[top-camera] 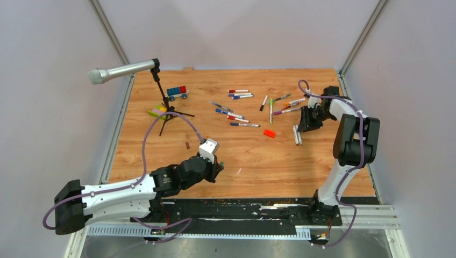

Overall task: Open the pen caps
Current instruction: Place the pen at the center of the board.

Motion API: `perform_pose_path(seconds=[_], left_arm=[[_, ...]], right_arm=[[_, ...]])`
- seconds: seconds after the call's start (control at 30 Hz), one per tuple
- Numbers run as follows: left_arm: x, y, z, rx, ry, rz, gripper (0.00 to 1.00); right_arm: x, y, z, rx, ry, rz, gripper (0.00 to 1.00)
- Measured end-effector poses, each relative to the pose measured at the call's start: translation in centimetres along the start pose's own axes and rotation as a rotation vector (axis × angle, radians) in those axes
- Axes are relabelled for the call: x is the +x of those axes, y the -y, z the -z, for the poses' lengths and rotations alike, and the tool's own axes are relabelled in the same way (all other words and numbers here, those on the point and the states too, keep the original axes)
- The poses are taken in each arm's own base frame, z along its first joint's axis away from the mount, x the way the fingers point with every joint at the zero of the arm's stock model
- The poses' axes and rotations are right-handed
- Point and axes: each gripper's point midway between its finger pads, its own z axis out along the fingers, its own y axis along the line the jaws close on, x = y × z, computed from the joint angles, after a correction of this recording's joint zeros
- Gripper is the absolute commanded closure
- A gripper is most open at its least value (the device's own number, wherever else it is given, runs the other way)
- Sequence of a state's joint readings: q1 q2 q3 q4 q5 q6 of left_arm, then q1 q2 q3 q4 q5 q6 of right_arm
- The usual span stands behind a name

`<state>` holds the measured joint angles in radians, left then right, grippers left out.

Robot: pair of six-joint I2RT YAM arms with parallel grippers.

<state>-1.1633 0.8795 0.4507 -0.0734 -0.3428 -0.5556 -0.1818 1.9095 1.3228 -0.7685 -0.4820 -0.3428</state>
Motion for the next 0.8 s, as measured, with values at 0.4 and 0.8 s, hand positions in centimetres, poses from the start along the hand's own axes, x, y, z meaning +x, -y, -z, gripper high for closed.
perform_pose_path(seconds=[0.4,0.8], left_arm=[[-0.6,-1.8,-0.2,-0.057,0.015,0.047,0.98],[0.2,-9.8,-0.9,-0.377,-0.072,0.148,0.96]], right_arm=[[-0.4,-2.5,3.5,-0.023,0.077,0.069,0.64],[1.1,-11.2,12.0,-0.137,0.39,0.335,0.49]])
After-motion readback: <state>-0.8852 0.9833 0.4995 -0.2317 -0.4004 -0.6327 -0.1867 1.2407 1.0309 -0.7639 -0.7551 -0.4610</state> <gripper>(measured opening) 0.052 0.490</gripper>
